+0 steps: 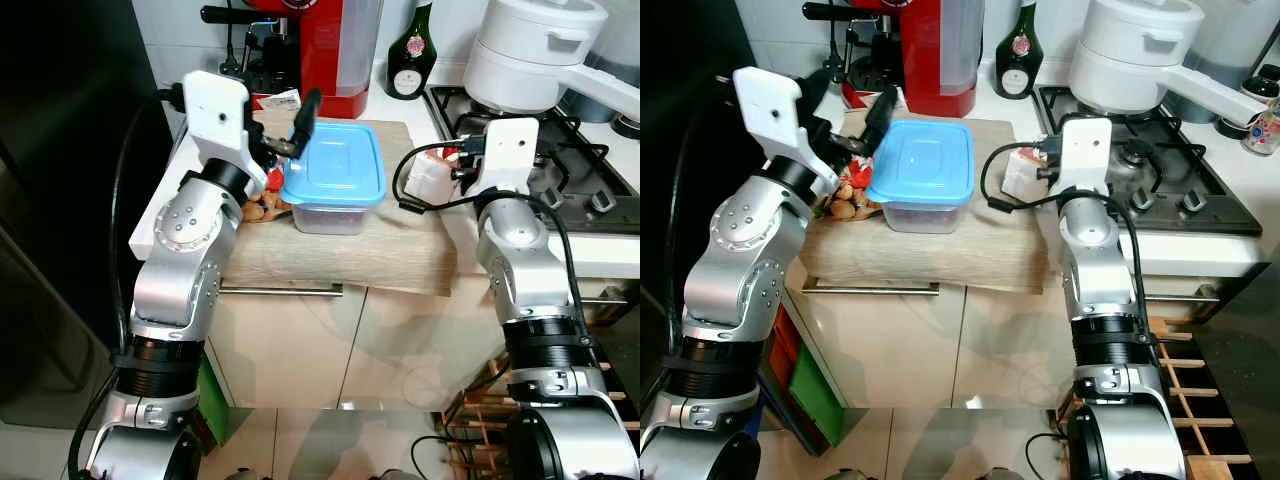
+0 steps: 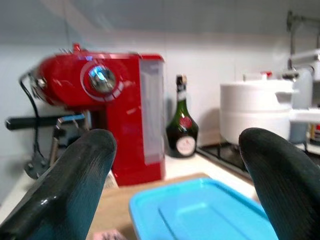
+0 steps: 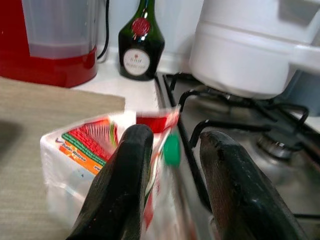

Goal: Restocking fridge

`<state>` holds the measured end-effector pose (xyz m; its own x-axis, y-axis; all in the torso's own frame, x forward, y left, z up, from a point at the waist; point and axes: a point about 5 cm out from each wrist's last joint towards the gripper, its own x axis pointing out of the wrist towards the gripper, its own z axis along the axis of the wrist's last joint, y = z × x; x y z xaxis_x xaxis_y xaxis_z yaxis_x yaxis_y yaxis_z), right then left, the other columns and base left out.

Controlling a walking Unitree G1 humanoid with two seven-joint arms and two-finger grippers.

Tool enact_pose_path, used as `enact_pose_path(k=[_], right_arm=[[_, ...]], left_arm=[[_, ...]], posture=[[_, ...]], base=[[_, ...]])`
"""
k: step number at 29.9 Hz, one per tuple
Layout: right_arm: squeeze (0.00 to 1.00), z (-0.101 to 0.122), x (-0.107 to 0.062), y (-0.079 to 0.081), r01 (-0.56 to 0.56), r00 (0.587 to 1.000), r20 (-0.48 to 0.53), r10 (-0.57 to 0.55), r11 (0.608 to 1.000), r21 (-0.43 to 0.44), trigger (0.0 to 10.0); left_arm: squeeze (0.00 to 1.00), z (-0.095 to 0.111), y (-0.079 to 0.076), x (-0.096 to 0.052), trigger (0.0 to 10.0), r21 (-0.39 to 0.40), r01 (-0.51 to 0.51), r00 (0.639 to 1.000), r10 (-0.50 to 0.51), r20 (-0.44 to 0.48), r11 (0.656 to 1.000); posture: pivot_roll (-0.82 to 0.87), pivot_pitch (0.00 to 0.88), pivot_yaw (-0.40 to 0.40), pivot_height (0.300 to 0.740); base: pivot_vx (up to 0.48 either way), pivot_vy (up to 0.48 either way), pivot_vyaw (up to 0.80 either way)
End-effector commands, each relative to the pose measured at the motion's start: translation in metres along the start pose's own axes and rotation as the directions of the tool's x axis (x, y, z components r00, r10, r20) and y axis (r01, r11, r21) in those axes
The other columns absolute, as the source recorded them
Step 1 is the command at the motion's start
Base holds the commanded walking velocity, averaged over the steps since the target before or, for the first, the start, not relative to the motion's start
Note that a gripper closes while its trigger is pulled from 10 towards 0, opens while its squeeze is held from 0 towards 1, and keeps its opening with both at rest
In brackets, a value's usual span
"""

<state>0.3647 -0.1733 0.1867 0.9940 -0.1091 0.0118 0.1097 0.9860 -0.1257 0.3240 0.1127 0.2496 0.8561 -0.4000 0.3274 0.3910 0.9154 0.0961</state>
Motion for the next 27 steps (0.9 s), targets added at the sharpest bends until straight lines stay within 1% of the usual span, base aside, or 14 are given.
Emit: enact_pose_path(k=[1,3,4,6,7,11,12,15,16,17,18,22,24,27], right_arm=[[0.0,-0.009,-0.001,0.001,-0.008,0.999,-0.043,0.009,1.0,0.015,10.0],[0.0,-0.012,-0.002,0.002,-0.018,0.998,-0.055,0.019,1.0,0.015,10.0],[0.0,-0.012,-0.002,0.002,-0.018,0.998,-0.055,0.019,1.0,0.015,10.0],[0.0,-0.013,-0.002,0.002,-0.022,0.998,-0.063,0.023,1.0,0.015,10.0],[0.0,-0.013,-0.002,0.003,-0.023,0.998,-0.064,0.024,1.0,0.015,10.0],[0.0,-0.015,-0.002,0.004,-0.035,0.997,-0.07,0.036,0.999,0.012,9.9],[0.0,-0.014,-0.003,0.005,-0.046,0.997,-0.066,0.046,0.999,0.003,9.3],[0.0,-0.013,-0.006,0.008,-0.066,0.996,-0.056,0.065,0.998,-0.012,9.3],[0.0,-0.013,-0.008,0.011,-0.081,0.996,-0.05,0.08,0.996,-0.022,9.8],[0.0,-0.013,-0.01,0.013,-0.092,0.995,-0.046,0.091,0.995,-0.03,9.8],[0.0,-0.016,-0.018,0.02,-0.123,0.992,-0.045,0.121,0.991,-0.052,10.0],[0.0,-0.025,-0.028,0.029,-0.158,0.986,-0.068,0.153,0.984,-0.077,10.0],[0.0,-0.03,-0.033,0.031,-0.158,0.985,-0.081,0.151,0.984,-0.082,10.0],[0.0,-0.027,-0.036,0.029,-0.134,0.99,-0.057,0.13,0.988,-0.081,10.0]], left_arm=[[0.0,-0.005,-0.005,-0.002,10.0,0.016,0.08,0.995,-0.078,-0.067,0.997],[0.0,-0.02,-0.009,-0.008,10.0,0.019,0.165,0.971,-0.159,-0.176,0.986],[0.0,-0.02,-0.009,-0.008,10.0,0.019,0.165,0.971,-0.159,-0.176,0.986],[0.0,-0.028,-0.008,-0.013,10.0,-0.001,0.177,0.956,-0.172,-0.238,0.984],[0.0,-0.029,-0.008,-0.013,10.0,-0.012,0.177,0.953,-0.175,-0.246,0.984],[0.0,-0.029,-0.01,-0.014,10.0,-0.027,0.181,0.952,-0.182,-0.246,0.983],[0.0,-0.028,-0.011,-0.015,10.0,-0.03,0.19,0.949,-0.191,-0.249,0.981],[0.0,-0.027,-0.011,-0.015,10.0,-0.033,0.193,0.948,-0.195,-0.253,0.981],[0.0,-0.027,-0.011,-0.016,10.0,-0.034,0.193,0.947,-0.195,-0.254,0.981],[0.0,-0.027,-0.011,-0.016,10.0,-0.035,0.193,0.947,-0.196,-0.255,0.981],[0.0,-0.026,-0.011,-0.016,10.0,-0.056,0.19,0.946,-0.199,-0.256,0.98],[0.0,-0.023,-0.012,-0.016,10.0,-0.085,0.19,0.946,-0.206,-0.249,0.978],[0.0,-0.021,-0.011,-0.015,10.0,-0.081,0.189,0.948,-0.203,-0.243,0.979],[0.0,-0.019,-0.011,-0.014,10.0,-0.078,0.187,0.951,-0.2,-0.235,0.979]], posture=[[-0.05,0.0,-0.011,0.74],[-0.05,0.0,-0.012,0.74],[-0.05,0.0,-0.012,0.74],[-0.05,0.0,-0.013,0.74],[-0.05,0.0,-0.014,0.74],[-0.05,0.0,-0.014,0.74],[-0.05,0.0,-0.02,0.74],[-0.05,0.0,-0.02,0.74],[-0.05,0.0,-0.02,0.74],[-0.05,0.0,-0.02,0.74],[-0.05,0.0,-0.024,0.74],[-0.05,0.0,-0.027,0.74],[-0.05,0.0,-0.026,0.74],[-0.05,0.0,-0.025,0.74]], base=[[0.0,0.0,0.0],[0.0,0.0,0.0],[0.0,0.0,0.0],[0.0,0.0,0.0],[0.0,0.0,0.0],[0.0,0.0,0.0],[0.0,0.0,0.0],[0.0,0.0,0.0],[0.0,0.0,0.0],[0.0,0.0,0.0],[0.0,0.0,0.0],[0.0,0.0,0.0],[0.0,0.0,0.0],[0.0,0.0,0.0]])
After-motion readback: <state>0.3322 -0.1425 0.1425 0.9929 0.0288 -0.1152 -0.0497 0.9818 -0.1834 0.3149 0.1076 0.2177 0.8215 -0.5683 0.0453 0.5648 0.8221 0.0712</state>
